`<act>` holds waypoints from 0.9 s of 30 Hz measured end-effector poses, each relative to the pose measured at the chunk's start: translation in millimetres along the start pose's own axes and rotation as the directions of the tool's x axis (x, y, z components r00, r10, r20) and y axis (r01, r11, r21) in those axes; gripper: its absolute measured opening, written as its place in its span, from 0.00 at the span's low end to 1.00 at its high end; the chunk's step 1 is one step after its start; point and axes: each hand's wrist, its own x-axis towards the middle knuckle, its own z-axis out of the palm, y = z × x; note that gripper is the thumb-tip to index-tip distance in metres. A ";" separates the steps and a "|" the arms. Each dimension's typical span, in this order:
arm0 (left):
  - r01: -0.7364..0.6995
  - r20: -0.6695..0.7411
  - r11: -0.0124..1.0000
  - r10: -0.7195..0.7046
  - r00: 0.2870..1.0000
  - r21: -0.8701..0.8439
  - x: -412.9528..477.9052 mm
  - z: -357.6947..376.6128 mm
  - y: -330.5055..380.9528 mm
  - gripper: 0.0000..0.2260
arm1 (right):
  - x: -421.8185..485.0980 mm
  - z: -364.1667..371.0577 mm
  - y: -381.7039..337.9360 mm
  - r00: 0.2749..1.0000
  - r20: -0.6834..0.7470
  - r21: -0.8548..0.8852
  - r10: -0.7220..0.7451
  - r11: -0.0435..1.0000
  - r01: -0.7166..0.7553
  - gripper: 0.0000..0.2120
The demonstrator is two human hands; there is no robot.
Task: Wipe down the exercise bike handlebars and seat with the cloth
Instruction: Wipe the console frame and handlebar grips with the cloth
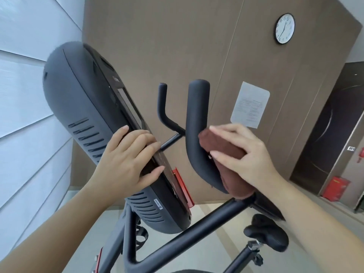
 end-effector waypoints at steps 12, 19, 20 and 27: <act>0.174 0.084 0.938 -0.156 0.984 -0.301 51.3 -8.0 55.2 0.40 | 2.9 -14.0 37.6 0.925 0.379 0.289 -0.011 0.951 -0.107 0.20; 0.218 0.108 0.948 -0.198 0.974 -0.232 56.8 -14.4 66.0 0.41 | 45.8 -11.1 44.4 0.985 0.033 0.578 0.171 0.800 -0.158 0.19; 0.223 0.114 0.951 -0.202 0.973 -0.212 57.7 -16.0 67.2 0.41 | 55.8 -6.6 40.7 0.984 -0.015 0.608 0.176 0.783 -0.130 0.20; 0.216 0.176 0.976 -0.207 0.962 -0.034 59.4 -22.9 74.9 0.42 | 33.2 1.0 60.0 0.944 0.309 0.630 -0.117 0.769 -0.111 0.22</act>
